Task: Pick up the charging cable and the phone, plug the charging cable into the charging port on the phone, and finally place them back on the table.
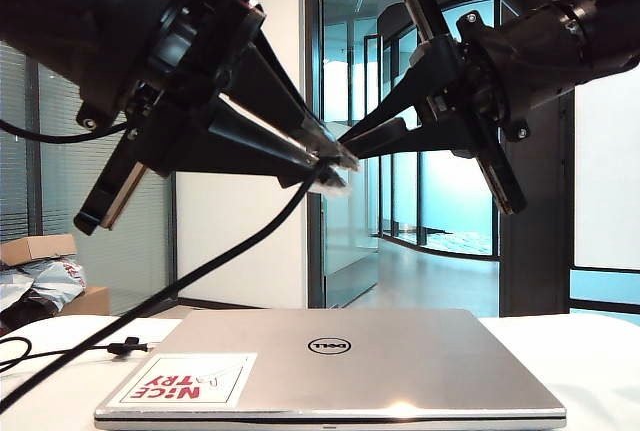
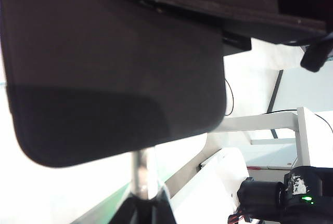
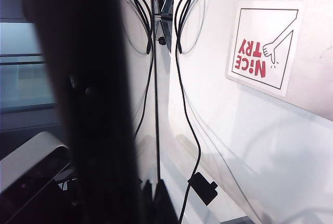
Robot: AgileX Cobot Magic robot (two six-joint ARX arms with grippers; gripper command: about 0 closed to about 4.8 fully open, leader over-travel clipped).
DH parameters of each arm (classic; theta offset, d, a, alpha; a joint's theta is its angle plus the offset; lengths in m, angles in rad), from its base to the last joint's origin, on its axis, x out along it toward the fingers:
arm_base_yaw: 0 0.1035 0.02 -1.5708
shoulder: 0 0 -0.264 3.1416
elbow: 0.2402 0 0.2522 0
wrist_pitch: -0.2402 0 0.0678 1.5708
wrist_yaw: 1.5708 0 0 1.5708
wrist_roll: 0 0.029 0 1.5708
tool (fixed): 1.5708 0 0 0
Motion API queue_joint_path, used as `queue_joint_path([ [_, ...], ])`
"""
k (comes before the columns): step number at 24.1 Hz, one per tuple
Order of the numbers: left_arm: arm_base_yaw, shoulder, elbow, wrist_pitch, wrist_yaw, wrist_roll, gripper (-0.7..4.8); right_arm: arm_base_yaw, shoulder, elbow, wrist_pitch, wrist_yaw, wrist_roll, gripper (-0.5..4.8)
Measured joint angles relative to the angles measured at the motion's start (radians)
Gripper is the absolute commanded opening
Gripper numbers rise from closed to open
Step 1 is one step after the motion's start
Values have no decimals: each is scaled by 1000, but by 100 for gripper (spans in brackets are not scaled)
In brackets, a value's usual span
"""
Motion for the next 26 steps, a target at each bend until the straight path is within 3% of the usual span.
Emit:
queue_joint_path([
  [1, 0, 0, 0, 0, 0, 12, 31, 0, 0, 0, 0, 1, 1, -6],
  [2, 0, 0, -1, 0, 0, 27, 152, 0, 0, 0, 1, 3, 2, -6],
  [4, 2, 0, -1, 19, -20, 94, 279, 0, 0, -1, -1, 25, -3, -6],
  [7, 5, -1, 2, 42, -31, 170, 292, -5, 0, -3, 0, 108, -48, -6],
  [9, 5, -4, 2, 42, -34, 198, 283, -24, 0, -3, -8, 176, -93, -6],
  [10, 5, -8, 2, 42, -34, 216, 216, -34, 0, -3, -14, 192, -110, -6],
  [12, 6, -30, 17, 37, -34, 280, 2, -85, 0, 2, -82, 239, -188, -6],
  [17, 30, -85, 109, -8, -33, 445, -6, -228, 0, 72, -409, 333, -436, -6],
  [20, 108, -85, 191, -141, -34, 522, -6, -320, 0, 106, -569, 366, -576, -6],
  [23, 217, -85, 258, -277, -39, 626, -6, -394, 15, 106, -639, 385, -638, -6],
  [26, 296, -85, 288, -342, -38, 665, -6, -427, 65, 105, -652, 406, -660, -6],
])
